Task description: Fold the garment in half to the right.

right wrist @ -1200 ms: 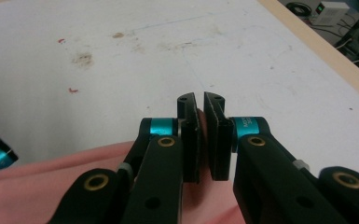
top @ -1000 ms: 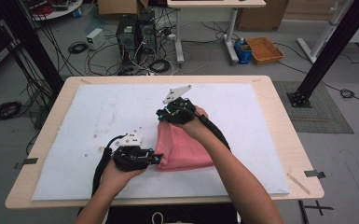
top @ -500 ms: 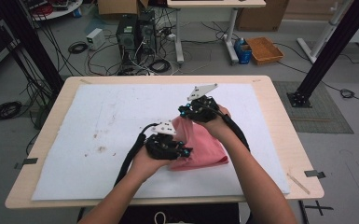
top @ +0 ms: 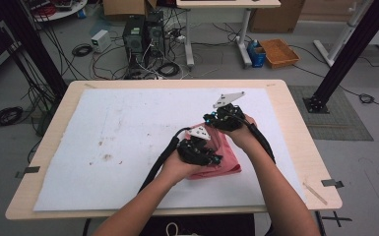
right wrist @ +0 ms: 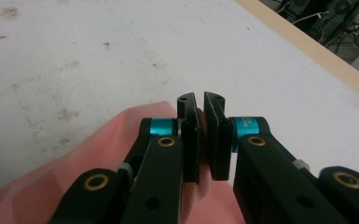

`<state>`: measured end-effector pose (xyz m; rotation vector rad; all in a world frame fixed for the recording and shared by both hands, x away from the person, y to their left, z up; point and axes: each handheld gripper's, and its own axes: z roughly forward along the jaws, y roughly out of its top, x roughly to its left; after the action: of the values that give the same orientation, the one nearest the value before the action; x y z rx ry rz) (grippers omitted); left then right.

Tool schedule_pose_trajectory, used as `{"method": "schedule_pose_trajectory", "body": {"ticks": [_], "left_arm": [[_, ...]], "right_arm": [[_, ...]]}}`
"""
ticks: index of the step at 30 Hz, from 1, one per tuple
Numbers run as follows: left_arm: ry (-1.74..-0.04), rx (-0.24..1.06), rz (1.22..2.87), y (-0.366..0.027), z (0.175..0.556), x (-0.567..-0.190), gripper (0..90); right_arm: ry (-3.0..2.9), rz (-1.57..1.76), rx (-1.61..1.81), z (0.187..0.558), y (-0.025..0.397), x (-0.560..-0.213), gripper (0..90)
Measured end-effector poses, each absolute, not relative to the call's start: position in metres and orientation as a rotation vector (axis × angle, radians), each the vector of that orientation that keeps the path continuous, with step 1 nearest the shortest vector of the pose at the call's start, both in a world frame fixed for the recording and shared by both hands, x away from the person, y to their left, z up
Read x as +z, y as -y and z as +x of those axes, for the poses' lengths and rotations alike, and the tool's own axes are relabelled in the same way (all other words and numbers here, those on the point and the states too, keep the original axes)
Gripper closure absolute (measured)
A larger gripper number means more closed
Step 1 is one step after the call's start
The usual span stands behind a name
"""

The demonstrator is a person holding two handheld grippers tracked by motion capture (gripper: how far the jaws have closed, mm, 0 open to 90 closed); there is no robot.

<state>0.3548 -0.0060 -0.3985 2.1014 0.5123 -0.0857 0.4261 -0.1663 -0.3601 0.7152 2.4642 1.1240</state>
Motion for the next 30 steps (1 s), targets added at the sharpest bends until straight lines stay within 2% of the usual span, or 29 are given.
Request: {"method": "schedule_pose_trajectory", "body": {"ticks": [10,11,13,15,17,22,26,30], "left_arm": [[-0.548,-0.127,2.138,0.030,0.366,-0.417,78.5],[-0.546,-0.128,2.143,0.032,0.368,-0.419,78.3],[-0.562,-0.118,2.131,0.034,0.369,-0.421,75.9],[-0.583,-0.102,2.108,0.033,0.370,-0.421,66.4],[-0.603,-0.079,2.076,0.029,0.371,-0.417,55.8],[-0.639,0.022,2.017,-0.007,0.367,-0.402,47.9],[-0.714,0.132,1.988,-0.051,0.362,-0.398,42.9],[-0.795,0.165,1.968,-0.095,0.354,-0.404,39.9]], "right_arm": [[-2.477,0.800,1.040,0.432,0.181,-0.384,84.6],[-2.478,0.810,1.031,0.432,0.183,-0.385,82.7],[-2.463,0.844,1.028,0.432,0.187,-0.387,70.0],[-2.441,0.892,1.034,0.432,0.192,-0.386,60.6],[-2.419,0.907,1.035,0.431,0.197,-0.383,56.3],[-2.399,0.894,1.055,0.424,0.203,-0.377,51.1],[-2.420,0.869,1.044,0.418,0.201,-0.377,51.0],[-2.451,0.832,1.027,0.413,0.195,-0.382,52.9]]}}
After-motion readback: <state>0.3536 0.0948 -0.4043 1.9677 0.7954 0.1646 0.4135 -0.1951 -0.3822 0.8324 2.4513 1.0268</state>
